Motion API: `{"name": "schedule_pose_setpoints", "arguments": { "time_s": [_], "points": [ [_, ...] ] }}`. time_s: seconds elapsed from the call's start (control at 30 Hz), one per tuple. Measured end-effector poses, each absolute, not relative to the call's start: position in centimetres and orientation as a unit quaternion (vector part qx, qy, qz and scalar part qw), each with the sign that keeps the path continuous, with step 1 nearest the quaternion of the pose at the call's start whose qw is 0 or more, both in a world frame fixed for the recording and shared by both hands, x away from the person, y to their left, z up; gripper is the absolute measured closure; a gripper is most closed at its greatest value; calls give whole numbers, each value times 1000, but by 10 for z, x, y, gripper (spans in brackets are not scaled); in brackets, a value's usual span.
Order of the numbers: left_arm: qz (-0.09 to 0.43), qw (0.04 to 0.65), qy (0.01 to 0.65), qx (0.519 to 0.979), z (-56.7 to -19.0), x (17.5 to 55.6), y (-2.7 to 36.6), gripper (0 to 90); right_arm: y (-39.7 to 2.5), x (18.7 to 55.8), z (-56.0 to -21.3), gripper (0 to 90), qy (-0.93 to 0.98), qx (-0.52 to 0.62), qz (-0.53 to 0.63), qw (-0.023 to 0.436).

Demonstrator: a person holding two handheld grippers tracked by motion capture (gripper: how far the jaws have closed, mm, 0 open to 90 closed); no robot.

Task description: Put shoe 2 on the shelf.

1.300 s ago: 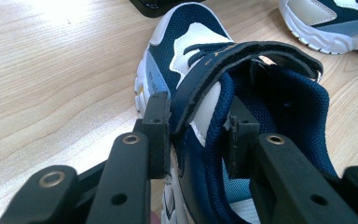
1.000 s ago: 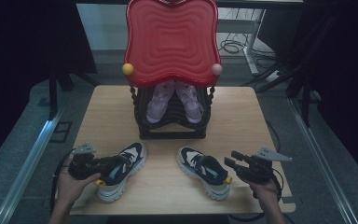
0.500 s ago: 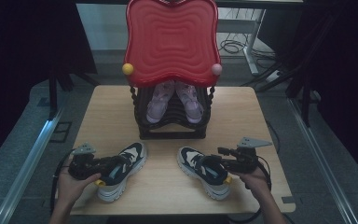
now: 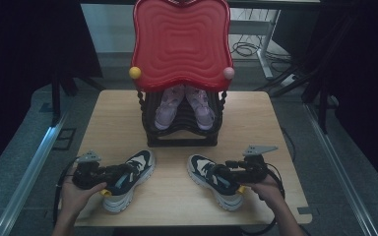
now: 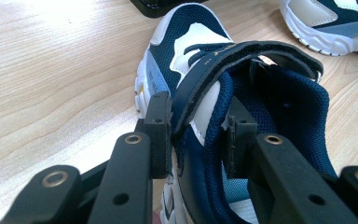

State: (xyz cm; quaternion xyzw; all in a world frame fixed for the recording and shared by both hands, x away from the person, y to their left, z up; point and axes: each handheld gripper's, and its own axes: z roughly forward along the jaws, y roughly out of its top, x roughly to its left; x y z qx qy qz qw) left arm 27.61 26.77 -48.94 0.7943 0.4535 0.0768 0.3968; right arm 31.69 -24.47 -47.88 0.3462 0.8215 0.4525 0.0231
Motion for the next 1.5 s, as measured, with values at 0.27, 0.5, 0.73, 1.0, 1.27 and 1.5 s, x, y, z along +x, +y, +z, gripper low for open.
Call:
{"name": "schedule_pose_setpoints", "arguments": {
  "time_s": [0.27,0.5,0.73,1.0,1.27,1.5],
  "points": [
    [77,397,454,794,-489,276,268,683,-245,321,-480,575,828,347,441,8],
    [77,397,454,794,-490,276,268,684,-244,325,-482,653,829,357,430,-4],
    [82,396,455,793,-489,275,267,691,-245,322,-481,719,827,356,435,10],
    [85,396,460,790,-489,273,267,705,-258,314,-482,735,799,383,463,32],
    [95,409,468,778,-486,269,269,707,-263,302,-479,737,781,390,485,59],
    [84,439,482,753,-485,266,281,707,-273,295,-478,737,756,401,513,66]
  ]
}}
